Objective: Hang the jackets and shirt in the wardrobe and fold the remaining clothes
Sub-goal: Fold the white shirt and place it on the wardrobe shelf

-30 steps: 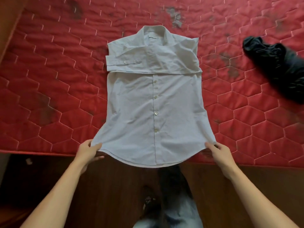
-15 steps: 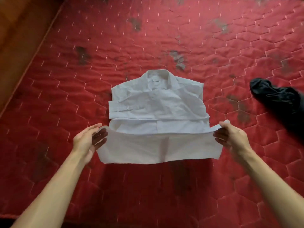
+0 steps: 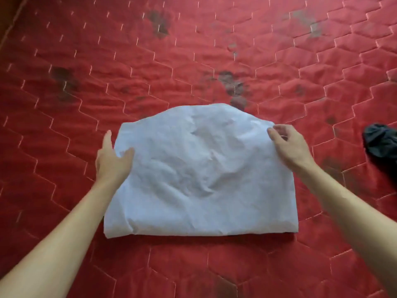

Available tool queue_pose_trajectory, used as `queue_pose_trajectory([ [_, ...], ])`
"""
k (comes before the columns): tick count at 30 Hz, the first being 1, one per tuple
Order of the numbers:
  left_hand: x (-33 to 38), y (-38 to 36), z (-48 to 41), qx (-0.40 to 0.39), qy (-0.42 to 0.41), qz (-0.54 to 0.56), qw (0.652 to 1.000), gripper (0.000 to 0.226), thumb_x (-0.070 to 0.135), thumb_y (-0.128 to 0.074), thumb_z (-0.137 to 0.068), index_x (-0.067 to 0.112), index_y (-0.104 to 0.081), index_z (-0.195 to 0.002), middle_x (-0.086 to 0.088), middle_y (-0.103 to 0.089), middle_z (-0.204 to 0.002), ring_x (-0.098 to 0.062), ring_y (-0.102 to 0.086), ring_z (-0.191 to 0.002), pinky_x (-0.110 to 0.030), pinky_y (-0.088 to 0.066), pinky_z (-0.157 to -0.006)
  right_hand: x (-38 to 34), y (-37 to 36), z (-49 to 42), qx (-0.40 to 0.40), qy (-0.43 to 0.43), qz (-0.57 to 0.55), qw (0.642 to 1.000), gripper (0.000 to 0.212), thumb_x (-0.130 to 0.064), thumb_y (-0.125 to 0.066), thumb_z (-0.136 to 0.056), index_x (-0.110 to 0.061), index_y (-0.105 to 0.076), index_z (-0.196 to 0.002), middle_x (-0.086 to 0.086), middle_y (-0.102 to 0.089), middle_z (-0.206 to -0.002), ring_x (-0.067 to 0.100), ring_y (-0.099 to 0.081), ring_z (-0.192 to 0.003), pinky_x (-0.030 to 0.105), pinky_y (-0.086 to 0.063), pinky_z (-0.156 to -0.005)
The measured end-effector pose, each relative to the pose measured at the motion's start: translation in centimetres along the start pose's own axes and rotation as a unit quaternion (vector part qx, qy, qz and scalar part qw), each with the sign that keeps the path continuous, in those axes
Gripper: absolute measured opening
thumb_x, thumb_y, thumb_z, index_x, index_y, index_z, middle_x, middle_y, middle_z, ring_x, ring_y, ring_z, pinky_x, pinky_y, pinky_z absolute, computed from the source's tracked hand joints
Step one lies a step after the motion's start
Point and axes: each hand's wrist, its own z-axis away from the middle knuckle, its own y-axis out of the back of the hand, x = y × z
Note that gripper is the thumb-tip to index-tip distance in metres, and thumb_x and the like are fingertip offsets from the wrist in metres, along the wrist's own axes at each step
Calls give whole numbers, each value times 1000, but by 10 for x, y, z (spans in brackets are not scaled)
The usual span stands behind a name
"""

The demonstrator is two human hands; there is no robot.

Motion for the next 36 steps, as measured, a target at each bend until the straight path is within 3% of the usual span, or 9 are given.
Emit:
queue_pose_trajectory([
  [4,-65,-32,22,24,11,-115,993,78,34,-71,-86,16,-30,-151,-30,-50,-136,-50,-44,-124,-52,-37,-105,63,-34,26,40,69,187,979,56,-41,-62,-89,-12,-48,-136,20,-35,-150,35,-33,-139,49,-28,-112],
  [9,-94,-38,46,100,77,-89,988,66,39,-74,-86,1,-46,-131,-27,-53,-129,-44,-47,-122,-49,-37,-102,107,-44,76,95,-30,80,992,81,-52,-72,-83,-8,-39,-142,17,-47,-136,30,-41,-127,43,-34,-107],
  [12,-110,-31,60,112,109,-100,983,49,45,-69,-89,-2,-57,-88,-29,-60,-99,-47,-56,-100,-51,-41,-90,118,-45,104,99,-60,30,993,66,-69,-58,-79,-13,-53,-115,8,-57,-111,28,-52,-105,44,-44,-89],
  [15,-120,-17,77,76,105,-91,987,65,51,-62,-91,1,-38,-57,-20,-53,-68,-41,-53,-73,-43,-36,-74,128,-41,123,101,-79,12,992,57,-73,-44,-81,-17,-41,-70,1,-48,-78,28,-47,-77,39,-34,-70],
  [20,-133,3,89,31,102,-66,992,66,56,-66,-85,9,-32,-52,-8,-44,-51,-29,-45,-56,-41,-36,-62,141,-18,138,86,-138,16,986,54,-70,-50,-83,-22,-42,-59,0,-50,-80,15,-48,-70,39,-35,-64],
  [23,-148,9,86,-21,100,-27,994,73,76,-64,-74,13,-33,-54,-1,-40,-54,-22,-40,-54,-38,-32,-58,141,-15,137,49,-173,2,984,47,-54,-61,-91,-16,-55,-64,4,-56,-76,18,-49,-67,37,-33,-62],
  [28,-161,26,86,-121,54,-85,988,52,61,-72,-71,13,-65,-52,5,-62,-80,-19,-61,-74,-39,-42,-70,130,-8,150,39,-201,-15,979,52,-39,-64,-93,-13,-37,-57,1,-33,-56,19,-30,-56,37,-22,-54],
  [33,-159,53,92,-122,72,-99,985,72,63,-75,-76,18,-26,-47,10,-25,-40,-21,-29,-46,-35,-26,-53,141,-8,190,46,-238,-13,970,47,-25,-65,-93,-11,-42,-55,6,-39,-58,23,-35,-60,40,-27,-57],
  [36,-174,56,103,-132,81,-93,984,63,53,-77,-76,15,-34,-49,4,-37,-36,-15,-46,-37,-25,-35,-46,146,-19,218,66,-292,-65,952,26,-18,-69,-90,-5,-58,-70,9,-55,-70,23,-47,-67,37,-38,-57],
])
